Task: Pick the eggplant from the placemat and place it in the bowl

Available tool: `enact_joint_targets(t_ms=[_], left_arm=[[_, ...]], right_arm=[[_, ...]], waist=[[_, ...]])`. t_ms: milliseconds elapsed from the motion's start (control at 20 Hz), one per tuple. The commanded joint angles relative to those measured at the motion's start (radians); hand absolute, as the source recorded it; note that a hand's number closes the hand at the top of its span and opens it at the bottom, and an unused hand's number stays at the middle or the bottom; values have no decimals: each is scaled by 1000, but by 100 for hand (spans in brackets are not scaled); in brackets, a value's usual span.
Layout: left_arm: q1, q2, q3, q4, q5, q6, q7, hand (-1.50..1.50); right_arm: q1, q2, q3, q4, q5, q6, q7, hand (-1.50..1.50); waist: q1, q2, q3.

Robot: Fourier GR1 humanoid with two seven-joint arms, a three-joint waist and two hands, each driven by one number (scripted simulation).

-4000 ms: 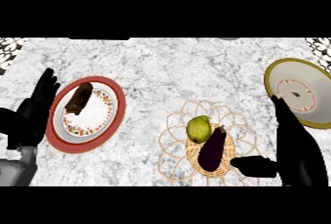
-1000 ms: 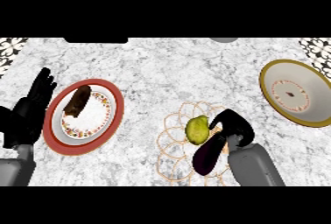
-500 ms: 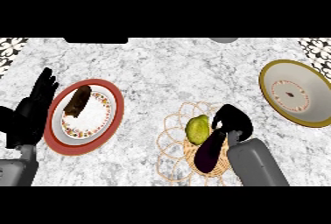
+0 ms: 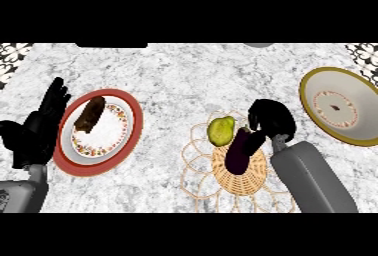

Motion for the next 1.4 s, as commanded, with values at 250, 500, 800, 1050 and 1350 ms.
enact_joint_targets(t_ms=[250,500,800,1050,1350], left_arm=[[24,20,39,-12,16,-28,6,0],[29,14,44,0,-3,-21,8,0],[26,1,57,-54,-6,-46,50,0],[62,-17,72,-51,-13,-73,5,0],[20,-22,77,-32,-43,-68,25,0]], right_arm=[[-58,-79,-27,-284,186,-149,128,150],[-53,-132,-142,-544,133,-84,194,150],[-40,-186,-313,-552,60,-57,146,150],[-61,-206,-434,-395,-18,-122,21,150],[-85,-290,-578,-102,-121,-220,-245,150]], waist=[[-21,-3,4],[-32,-2,4],[-11,4,4],[-4,6,4],[0,10,5]])
